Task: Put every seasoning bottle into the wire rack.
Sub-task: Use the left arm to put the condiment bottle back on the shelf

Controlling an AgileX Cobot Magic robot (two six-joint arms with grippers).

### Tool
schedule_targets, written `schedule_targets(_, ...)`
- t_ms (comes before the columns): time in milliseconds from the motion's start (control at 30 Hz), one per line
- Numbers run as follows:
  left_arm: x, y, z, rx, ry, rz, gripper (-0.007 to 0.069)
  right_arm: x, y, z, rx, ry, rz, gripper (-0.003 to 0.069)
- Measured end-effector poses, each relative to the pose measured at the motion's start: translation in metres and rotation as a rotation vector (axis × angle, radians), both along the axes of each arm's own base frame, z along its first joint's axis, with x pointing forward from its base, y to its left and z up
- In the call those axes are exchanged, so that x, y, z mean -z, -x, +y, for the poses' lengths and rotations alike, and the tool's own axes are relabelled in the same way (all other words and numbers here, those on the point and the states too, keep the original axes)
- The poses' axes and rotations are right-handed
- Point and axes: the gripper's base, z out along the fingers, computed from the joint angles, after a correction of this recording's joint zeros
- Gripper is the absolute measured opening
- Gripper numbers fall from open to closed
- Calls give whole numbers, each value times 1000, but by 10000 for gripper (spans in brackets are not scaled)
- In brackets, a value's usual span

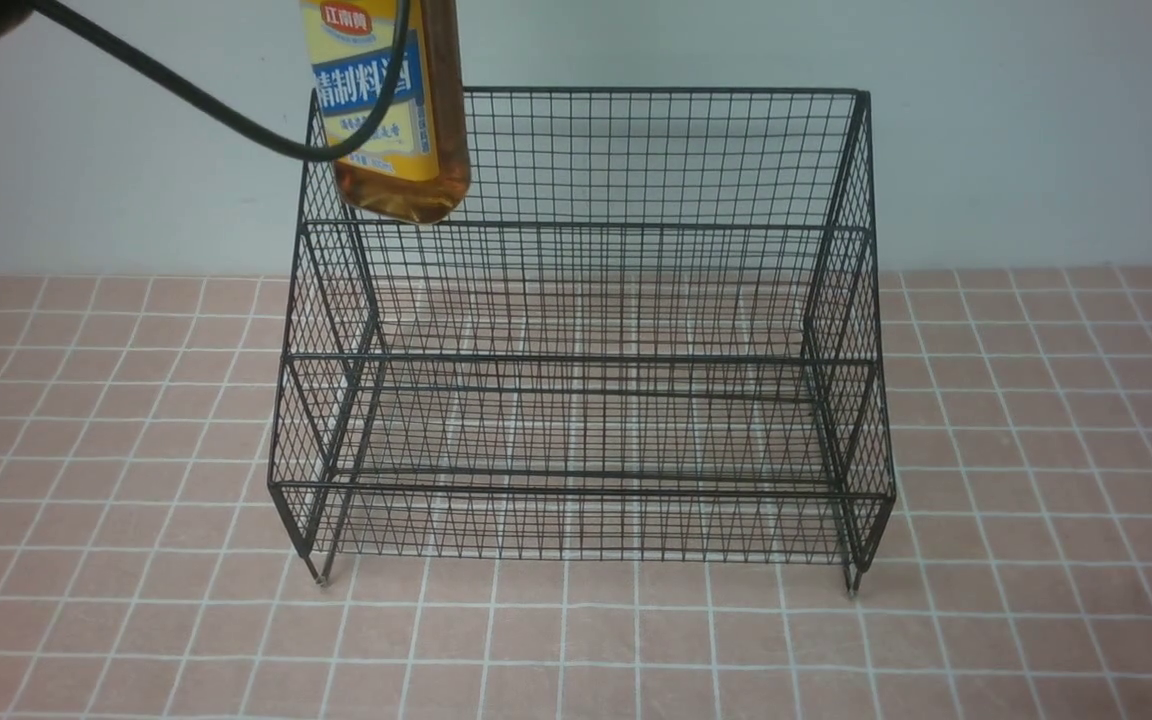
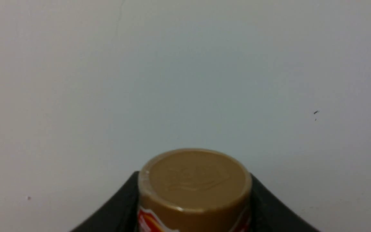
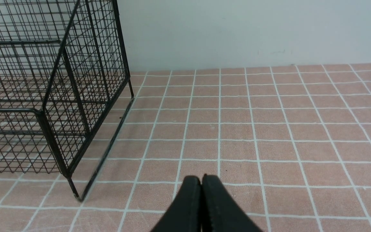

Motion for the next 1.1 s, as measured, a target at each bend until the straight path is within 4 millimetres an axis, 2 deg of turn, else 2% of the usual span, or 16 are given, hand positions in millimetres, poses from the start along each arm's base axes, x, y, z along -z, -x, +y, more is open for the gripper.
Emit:
schedule_targets(300, 2, -5, 1, -10, 35, -11, 308, 0, 0, 0, 0, 0, 0, -12)
schedule_targets(567, 13, -10, -1, -1, -22, 35, 308, 0, 0, 0, 0, 0, 0, -12)
schedule_targets(800, 32, -8, -1, 50, -57, 239, 308, 0, 0, 0, 0, 0, 0, -12)
schedule_targets(1100, 44, -7, 7, 59, -89, 370, 308, 0, 0, 0, 0, 0, 0, -12)
